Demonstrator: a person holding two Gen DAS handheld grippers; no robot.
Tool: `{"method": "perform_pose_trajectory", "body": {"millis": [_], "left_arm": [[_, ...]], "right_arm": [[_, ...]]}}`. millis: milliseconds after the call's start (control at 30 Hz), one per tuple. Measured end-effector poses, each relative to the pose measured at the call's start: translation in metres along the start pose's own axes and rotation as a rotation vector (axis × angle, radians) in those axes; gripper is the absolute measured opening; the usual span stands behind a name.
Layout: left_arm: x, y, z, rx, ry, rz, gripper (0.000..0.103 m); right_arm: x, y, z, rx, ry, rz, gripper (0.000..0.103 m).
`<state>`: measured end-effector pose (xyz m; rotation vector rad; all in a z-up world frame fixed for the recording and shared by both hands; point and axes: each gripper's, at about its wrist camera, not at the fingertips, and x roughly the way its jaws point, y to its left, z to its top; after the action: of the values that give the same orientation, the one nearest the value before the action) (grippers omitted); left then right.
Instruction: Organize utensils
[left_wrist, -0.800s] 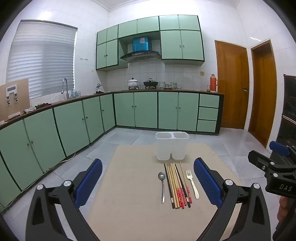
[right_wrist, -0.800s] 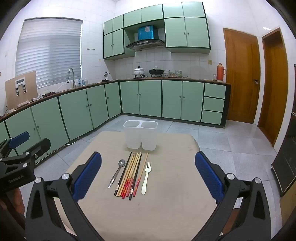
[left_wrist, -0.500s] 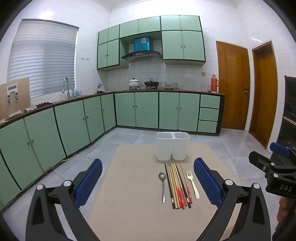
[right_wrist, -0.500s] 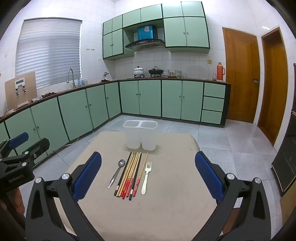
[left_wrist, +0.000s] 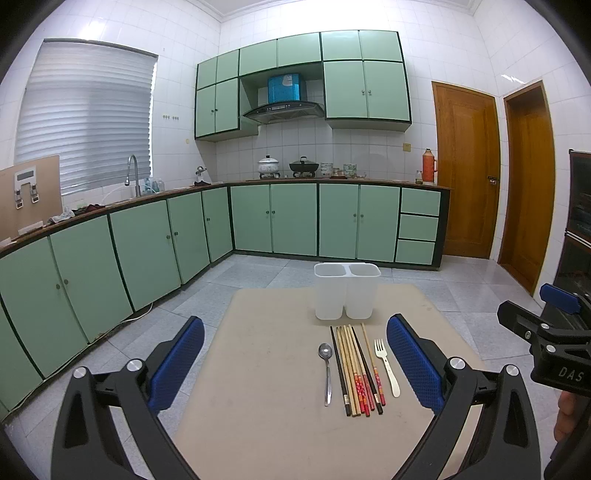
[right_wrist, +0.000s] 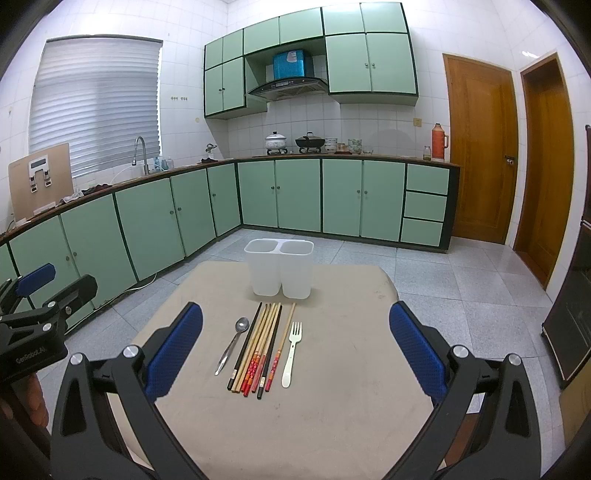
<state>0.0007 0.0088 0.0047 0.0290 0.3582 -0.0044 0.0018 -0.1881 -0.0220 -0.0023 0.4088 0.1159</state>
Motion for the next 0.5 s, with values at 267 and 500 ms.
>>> {"method": "perform_pose_trajectory", "body": {"millis": [267, 500], "left_arm": [[-0.0001, -0.0012, -0.0001, 0.002, -0.001, 0.002, 0.097], [-0.0002, -0.0013, 0.0005, 0.003, -0.001, 0.002, 0.097]], "right_arm": [[0.0001, 0.0001, -0.0001, 0.001, 0.0, 0.001, 0.098], [0.0, 0.0001, 0.0, 0.001, 0.0, 0.001, 0.098]]}}
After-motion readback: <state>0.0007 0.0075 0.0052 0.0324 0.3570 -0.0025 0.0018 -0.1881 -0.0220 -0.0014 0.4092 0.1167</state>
